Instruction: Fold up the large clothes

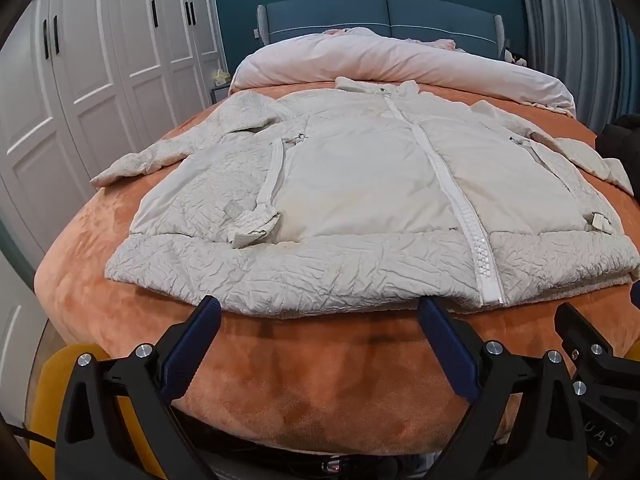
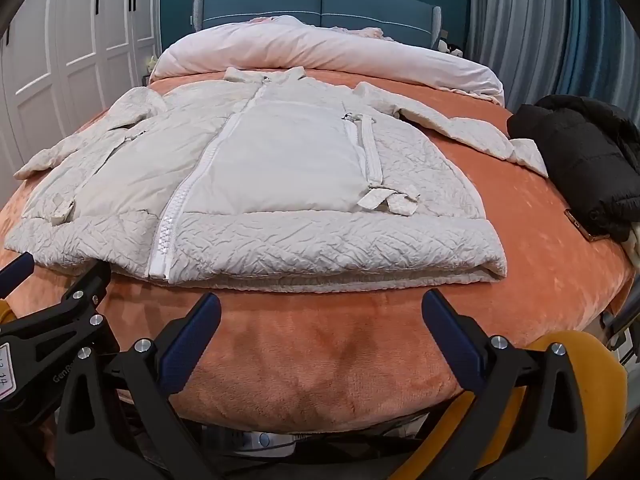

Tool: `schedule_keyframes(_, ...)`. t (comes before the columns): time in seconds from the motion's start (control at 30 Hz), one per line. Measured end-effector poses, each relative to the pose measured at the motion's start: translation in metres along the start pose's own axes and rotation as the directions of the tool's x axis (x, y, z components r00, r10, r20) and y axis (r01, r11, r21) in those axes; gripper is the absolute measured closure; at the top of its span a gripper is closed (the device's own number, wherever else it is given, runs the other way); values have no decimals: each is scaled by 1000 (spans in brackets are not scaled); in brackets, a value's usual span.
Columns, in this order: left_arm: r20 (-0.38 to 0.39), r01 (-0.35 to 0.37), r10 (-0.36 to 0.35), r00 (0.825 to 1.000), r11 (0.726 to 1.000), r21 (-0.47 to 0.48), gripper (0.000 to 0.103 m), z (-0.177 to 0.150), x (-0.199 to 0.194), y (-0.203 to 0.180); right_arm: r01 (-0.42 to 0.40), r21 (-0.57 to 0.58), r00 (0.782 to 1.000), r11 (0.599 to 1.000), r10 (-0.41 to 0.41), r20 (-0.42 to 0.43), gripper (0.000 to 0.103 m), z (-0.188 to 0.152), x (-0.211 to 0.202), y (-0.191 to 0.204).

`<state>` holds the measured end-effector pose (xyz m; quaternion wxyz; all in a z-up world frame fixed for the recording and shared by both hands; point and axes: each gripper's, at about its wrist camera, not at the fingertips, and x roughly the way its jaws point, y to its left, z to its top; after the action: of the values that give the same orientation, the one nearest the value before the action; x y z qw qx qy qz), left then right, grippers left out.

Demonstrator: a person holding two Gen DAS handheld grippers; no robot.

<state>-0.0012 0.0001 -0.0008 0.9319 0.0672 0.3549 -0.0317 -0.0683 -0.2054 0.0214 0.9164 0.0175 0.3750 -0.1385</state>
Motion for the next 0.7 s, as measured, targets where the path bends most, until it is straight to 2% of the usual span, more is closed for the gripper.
schedule_keyframes(0.7,-2,3,-3,1000,1000,-2,7,-2,2,0,0,-13,1000,1000,0,2,5,-2,2,7)
